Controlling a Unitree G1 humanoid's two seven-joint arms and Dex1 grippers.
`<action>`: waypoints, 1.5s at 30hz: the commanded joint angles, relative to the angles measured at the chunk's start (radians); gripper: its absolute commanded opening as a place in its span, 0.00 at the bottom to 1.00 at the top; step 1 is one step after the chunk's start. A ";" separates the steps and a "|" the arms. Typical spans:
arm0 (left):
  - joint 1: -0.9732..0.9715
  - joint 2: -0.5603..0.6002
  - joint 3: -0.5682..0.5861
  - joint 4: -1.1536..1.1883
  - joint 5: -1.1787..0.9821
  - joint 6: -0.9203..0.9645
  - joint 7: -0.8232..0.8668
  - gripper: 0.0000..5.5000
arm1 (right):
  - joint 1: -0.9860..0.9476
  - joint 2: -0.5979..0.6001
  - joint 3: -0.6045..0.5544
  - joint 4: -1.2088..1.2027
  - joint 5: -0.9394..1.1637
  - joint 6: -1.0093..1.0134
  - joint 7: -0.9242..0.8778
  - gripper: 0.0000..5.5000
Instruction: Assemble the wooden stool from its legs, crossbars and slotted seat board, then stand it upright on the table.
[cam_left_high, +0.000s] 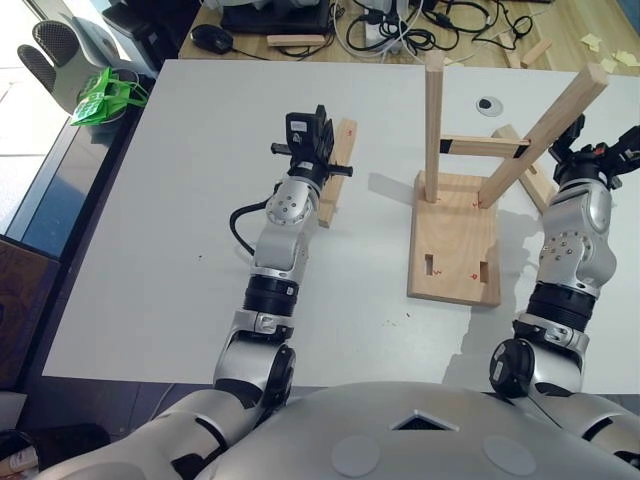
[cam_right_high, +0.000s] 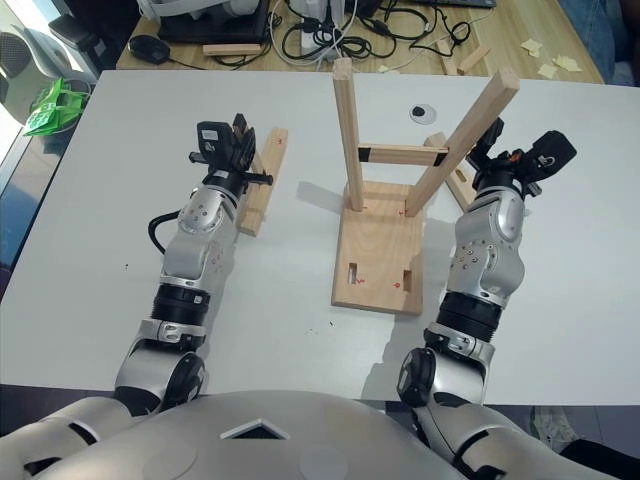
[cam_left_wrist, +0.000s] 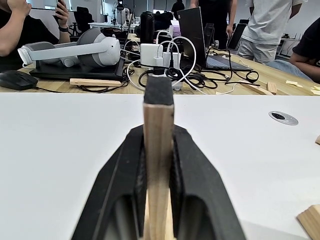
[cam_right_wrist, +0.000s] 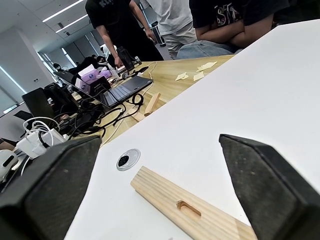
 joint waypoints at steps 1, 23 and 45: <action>0.059 -0.025 0.012 0.066 0.000 0.022 -0.002 0.07 | -0.044 0.010 0.017 0.070 0.012 -0.019 0.033 0.79; -0.093 -0.045 0.059 0.244 -0.004 0.007 -0.067 0.07 | -0.156 0.002 0.022 0.265 0.018 -0.136 0.118 0.79; -0.380 0.025 0.104 0.057 0.039 -0.113 -0.036 0.42 | -0.152 0.005 0.040 0.251 0.004 -0.131 0.126 0.79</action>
